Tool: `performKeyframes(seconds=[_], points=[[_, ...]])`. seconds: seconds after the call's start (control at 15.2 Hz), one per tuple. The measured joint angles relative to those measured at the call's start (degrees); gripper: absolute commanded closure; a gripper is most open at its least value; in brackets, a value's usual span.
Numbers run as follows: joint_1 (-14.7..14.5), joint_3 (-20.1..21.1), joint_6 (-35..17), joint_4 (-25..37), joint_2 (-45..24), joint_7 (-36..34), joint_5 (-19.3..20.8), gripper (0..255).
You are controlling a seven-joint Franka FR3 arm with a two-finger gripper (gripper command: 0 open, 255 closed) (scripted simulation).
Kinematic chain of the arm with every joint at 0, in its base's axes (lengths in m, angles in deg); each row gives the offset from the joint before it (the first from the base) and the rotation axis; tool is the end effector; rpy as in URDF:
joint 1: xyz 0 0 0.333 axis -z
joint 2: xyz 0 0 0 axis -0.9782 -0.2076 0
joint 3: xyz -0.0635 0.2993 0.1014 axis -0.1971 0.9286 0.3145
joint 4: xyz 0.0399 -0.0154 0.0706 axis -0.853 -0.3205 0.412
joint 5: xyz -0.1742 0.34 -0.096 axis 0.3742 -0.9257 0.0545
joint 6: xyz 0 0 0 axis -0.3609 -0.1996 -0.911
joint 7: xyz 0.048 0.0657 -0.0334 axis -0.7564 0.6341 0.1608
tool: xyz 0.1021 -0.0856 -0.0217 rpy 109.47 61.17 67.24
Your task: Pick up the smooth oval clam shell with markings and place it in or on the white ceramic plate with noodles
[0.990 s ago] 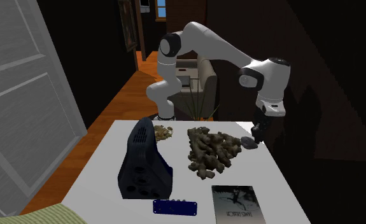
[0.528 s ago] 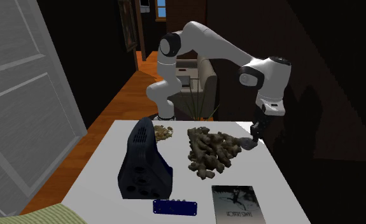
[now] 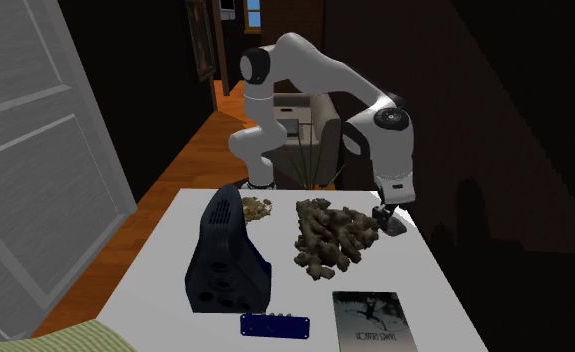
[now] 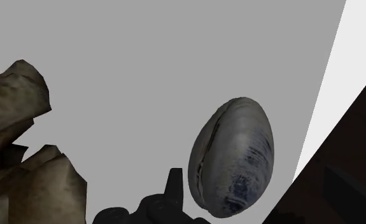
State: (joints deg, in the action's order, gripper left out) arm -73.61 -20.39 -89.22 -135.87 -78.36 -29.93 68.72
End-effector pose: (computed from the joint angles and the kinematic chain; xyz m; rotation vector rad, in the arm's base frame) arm 0.5883 0.0348 0.4005 -2.8122 -0.0115 -0.0567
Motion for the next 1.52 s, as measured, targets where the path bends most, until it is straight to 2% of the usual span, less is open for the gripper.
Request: performKeyframes(seconds=[0.2,0.66,0.73,1.52], points=[[-0.2,0.3,-2.1,-1.2,-1.0,0.5,-0.6,0],[-0.3,0.4,-2.7,-1.5,-1.4,0.4,-0.6,0],[-0.2,0.4,-2.6,-1.5,-1.4,0.5,-0.6,255],[-0.2,0.3,-1.8,-1.1,-1.1,0.1,-0.4,255]])
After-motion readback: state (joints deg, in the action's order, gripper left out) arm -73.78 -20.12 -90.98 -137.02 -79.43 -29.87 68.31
